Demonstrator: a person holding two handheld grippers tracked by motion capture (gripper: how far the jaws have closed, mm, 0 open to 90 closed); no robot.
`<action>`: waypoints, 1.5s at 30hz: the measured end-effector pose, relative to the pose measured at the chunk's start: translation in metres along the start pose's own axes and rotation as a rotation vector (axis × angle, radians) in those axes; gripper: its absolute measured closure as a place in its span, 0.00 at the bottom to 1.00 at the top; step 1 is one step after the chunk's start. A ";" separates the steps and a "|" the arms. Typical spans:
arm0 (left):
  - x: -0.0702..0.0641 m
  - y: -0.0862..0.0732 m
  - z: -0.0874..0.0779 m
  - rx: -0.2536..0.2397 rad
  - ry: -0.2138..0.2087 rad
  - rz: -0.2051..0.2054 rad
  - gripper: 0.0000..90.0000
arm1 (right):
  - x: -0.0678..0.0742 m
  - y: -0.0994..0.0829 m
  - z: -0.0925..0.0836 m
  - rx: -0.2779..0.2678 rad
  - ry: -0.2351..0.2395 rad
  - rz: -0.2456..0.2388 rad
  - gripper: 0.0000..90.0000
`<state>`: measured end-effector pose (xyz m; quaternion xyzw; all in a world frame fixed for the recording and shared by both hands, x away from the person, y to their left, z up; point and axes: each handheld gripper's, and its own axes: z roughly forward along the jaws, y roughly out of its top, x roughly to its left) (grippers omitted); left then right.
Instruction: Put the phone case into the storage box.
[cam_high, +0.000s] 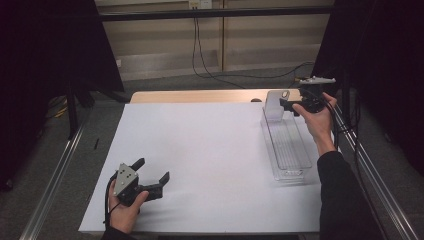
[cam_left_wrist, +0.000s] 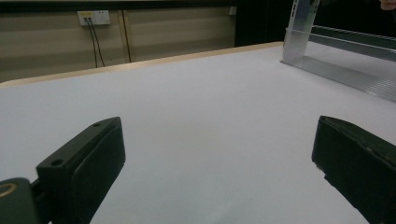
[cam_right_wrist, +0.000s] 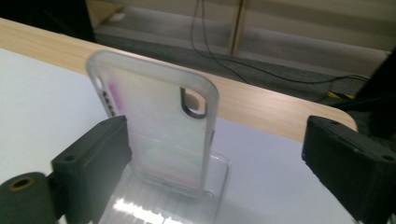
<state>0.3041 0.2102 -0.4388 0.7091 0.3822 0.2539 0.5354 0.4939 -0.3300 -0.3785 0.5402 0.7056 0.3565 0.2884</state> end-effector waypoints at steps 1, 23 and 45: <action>0.000 0.000 0.000 -0.001 0.002 -0.002 0.03 | 0.000 -0.001 0.000 0.008 -0.006 -0.005 0.08; 0.000 0.003 -0.009 -0.036 -0.003 0.014 0.03 | 0.013 -0.013 -0.012 -0.134 -0.010 0.001 0.08; 0.003 0.002 -0.013 -0.052 0.013 -0.008 0.03 | 0.007 -0.039 -0.035 -0.248 0.031 0.072 0.00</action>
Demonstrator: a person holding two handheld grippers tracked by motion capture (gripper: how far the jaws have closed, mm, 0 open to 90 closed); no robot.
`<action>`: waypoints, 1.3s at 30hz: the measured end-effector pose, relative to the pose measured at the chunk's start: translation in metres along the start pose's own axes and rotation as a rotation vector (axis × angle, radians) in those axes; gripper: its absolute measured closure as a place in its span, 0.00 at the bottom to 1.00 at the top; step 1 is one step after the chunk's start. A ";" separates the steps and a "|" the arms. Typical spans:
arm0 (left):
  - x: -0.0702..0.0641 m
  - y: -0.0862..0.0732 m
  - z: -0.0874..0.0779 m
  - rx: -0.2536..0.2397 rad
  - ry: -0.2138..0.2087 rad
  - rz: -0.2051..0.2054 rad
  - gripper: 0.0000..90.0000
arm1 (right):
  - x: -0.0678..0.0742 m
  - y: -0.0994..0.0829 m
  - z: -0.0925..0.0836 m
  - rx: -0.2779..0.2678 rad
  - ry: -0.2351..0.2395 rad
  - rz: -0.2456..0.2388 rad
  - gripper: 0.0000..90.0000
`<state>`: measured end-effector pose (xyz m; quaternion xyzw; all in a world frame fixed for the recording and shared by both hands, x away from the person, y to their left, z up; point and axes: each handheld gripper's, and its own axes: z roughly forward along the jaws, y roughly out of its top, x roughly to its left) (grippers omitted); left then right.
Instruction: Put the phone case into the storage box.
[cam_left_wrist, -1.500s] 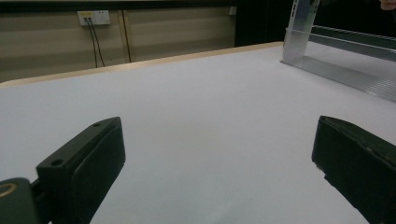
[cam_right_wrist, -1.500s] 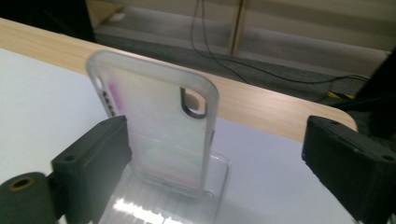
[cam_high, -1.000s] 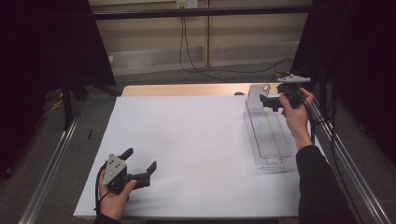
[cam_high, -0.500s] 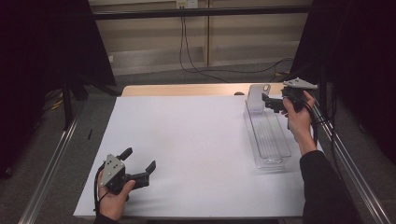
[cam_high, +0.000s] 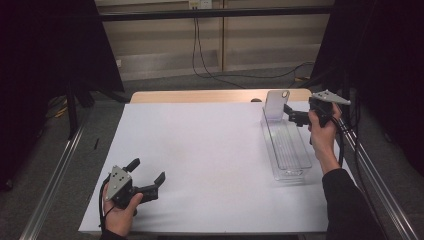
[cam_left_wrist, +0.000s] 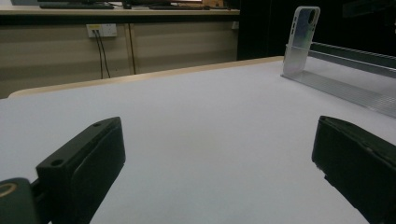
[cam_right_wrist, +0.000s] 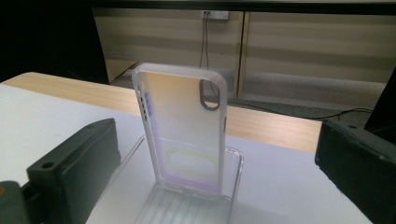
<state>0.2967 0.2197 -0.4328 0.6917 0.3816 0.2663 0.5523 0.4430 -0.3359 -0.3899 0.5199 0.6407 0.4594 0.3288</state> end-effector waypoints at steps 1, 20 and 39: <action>0.000 0.000 0.000 0.003 0.000 0.001 0.03 | 0.000 -0.001 -0.001 -0.006 -0.005 -0.008 0.00; 0.001 0.001 -0.004 -0.013 0.019 -0.007 0.03 | 0.000 -0.027 -0.034 -0.076 -0.041 -0.024 0.02; -0.002 0.000 -0.004 -0.017 0.011 -0.022 0.03 | 0.011 -0.037 -0.075 -0.133 -0.026 -0.052 0.01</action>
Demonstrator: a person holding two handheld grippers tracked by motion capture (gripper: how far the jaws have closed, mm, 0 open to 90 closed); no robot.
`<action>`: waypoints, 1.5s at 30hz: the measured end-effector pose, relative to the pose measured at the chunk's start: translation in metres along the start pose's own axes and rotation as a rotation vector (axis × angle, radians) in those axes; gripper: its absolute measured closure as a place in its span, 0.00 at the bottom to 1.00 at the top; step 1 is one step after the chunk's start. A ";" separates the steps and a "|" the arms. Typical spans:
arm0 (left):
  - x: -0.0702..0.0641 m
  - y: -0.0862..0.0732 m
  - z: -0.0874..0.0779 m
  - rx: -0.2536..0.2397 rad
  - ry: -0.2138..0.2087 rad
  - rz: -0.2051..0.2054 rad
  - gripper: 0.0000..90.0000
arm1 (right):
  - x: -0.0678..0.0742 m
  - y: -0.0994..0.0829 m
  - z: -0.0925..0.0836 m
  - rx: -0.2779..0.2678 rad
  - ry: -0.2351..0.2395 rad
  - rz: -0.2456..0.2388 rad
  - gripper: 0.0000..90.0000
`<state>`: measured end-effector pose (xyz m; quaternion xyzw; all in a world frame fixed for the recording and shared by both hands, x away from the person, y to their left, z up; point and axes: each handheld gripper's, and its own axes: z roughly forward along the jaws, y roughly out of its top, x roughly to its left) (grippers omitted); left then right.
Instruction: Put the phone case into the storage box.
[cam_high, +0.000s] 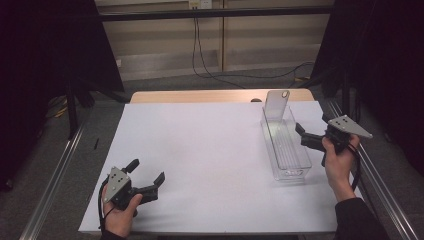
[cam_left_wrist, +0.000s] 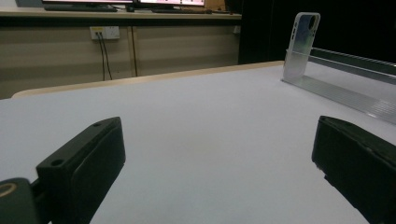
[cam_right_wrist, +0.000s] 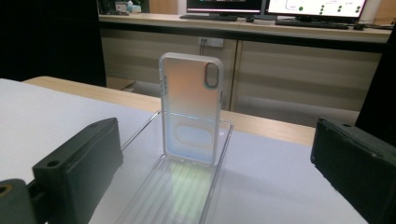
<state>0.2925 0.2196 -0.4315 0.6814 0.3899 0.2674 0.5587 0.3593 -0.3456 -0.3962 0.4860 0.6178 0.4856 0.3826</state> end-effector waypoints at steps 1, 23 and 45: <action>0.001 0.000 0.000 0.004 0.001 0.009 0.03 | 0.000 0.000 -0.004 -0.005 0.002 0.003 0.01; 0.001 0.001 -0.001 -0.005 0.007 0.008 0.03 | 0.008 -0.013 -0.041 -0.006 0.050 0.008 0.00; 0.000 0.000 -0.005 -0.005 0.013 -0.001 0.03 | 0.016 -0.040 -0.078 0.024 0.019 0.015 0.00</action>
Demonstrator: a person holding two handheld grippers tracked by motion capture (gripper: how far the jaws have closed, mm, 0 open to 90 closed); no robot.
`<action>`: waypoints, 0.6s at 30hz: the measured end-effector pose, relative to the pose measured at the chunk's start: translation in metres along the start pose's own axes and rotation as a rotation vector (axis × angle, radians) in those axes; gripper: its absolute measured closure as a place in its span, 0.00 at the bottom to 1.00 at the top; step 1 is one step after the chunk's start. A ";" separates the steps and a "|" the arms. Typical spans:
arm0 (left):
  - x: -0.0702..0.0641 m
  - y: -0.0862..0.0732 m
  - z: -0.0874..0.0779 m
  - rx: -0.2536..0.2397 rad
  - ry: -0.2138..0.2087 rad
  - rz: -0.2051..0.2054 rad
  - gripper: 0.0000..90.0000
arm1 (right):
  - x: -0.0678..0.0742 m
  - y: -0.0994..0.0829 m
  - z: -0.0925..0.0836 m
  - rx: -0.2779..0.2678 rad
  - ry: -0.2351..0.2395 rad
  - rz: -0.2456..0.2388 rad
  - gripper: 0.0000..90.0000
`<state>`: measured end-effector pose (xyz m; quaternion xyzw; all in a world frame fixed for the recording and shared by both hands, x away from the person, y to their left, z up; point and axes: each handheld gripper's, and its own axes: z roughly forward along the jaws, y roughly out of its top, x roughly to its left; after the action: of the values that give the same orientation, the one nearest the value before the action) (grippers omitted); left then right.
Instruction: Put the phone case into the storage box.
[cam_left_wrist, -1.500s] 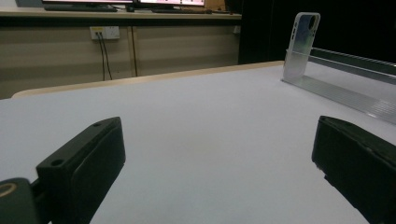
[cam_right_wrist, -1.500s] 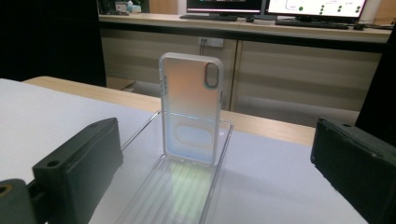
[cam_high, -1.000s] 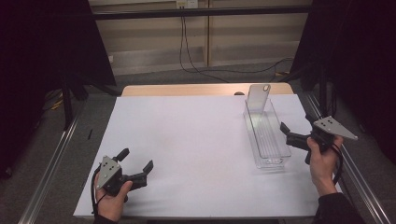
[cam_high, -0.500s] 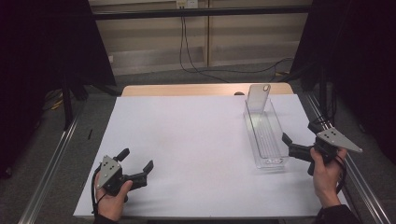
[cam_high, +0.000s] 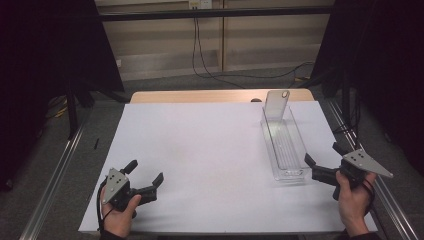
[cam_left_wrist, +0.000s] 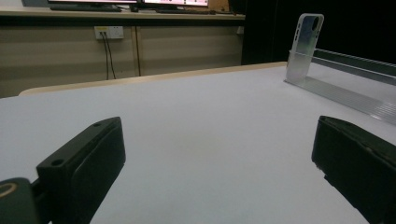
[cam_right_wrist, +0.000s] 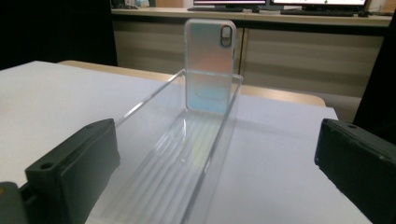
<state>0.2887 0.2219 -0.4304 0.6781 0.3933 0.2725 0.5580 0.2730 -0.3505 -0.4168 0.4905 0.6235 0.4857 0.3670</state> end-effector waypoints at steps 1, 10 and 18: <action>0.000 0.000 -0.001 0.004 -0.001 -0.001 0.03 | 0.000 -0.002 -0.001 0.003 -0.005 0.005 0.00; -0.002 0.000 -0.006 -0.006 0.010 -0.013 0.03 | 0.006 -0.008 -0.013 0.002 -0.043 0.029 0.00; -0.002 -0.001 -0.011 0.001 0.023 -0.012 0.03 | 0.009 -0.014 -0.020 0.019 -0.053 0.031 0.00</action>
<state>0.2784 0.2268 -0.4283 0.6728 0.4039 0.2769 0.5545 0.2484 -0.3478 -0.4254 0.5164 0.6104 0.4721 0.3713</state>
